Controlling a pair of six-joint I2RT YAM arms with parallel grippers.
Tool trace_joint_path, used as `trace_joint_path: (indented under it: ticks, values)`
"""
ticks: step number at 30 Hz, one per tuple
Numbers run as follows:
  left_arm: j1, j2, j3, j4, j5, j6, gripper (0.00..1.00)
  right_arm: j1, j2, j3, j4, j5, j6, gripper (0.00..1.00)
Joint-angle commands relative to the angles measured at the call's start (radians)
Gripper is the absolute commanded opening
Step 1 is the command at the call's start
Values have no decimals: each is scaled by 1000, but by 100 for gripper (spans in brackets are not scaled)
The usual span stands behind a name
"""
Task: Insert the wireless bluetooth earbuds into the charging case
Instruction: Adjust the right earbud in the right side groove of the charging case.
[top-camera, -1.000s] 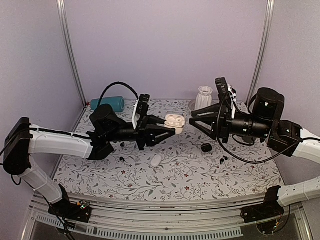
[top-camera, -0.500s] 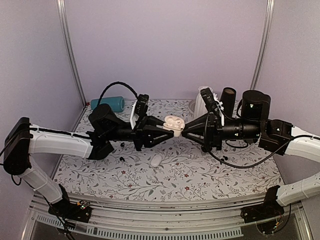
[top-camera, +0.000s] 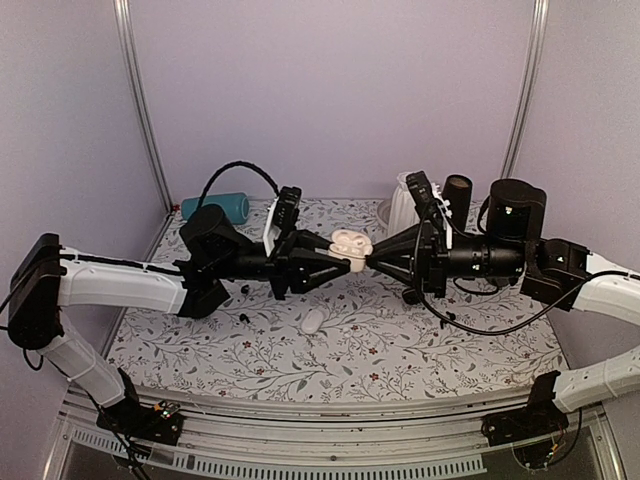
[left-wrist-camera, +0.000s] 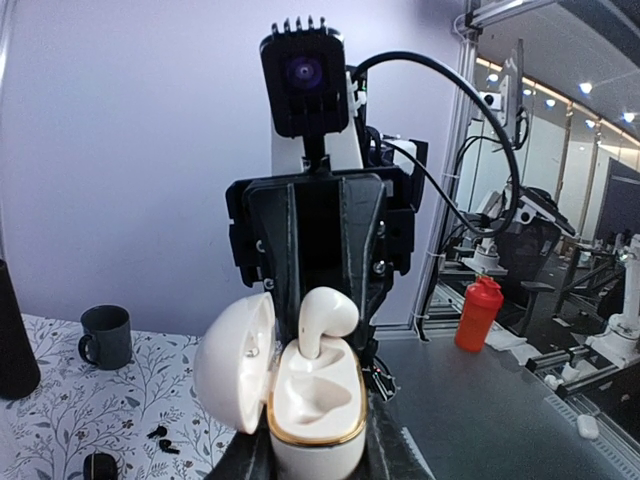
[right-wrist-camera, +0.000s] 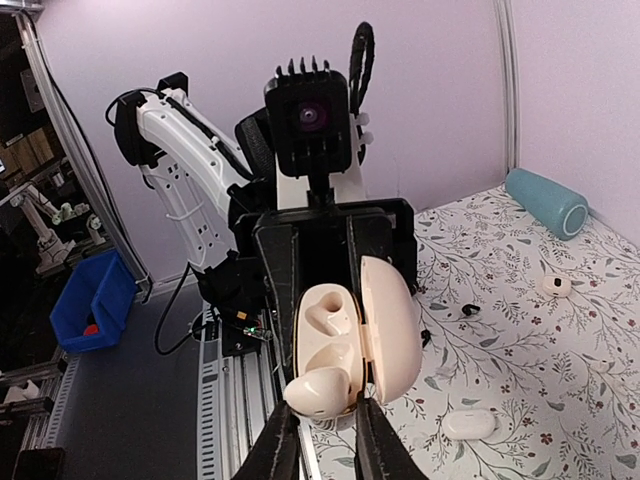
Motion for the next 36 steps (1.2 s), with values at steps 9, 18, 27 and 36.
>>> trace_joint_path:
  ticks: [9, 18, 27, 36]
  values:
    - [4, 9, 46, -95, -44, 71, 0, -5, -32, 20, 8, 64, 5, 13]
    - [-10, 3, 56, -147, -90, 113, 0, -5, -15, 20, 5, 79, 14, 10]
    - [-49, -36, 51, -214, -224, 220, 0, -5, 15, 38, -14, 155, 58, 9]
    - [-94, -80, 21, -226, -378, 310, 0, -4, 35, 48, -27, 237, 107, 13]
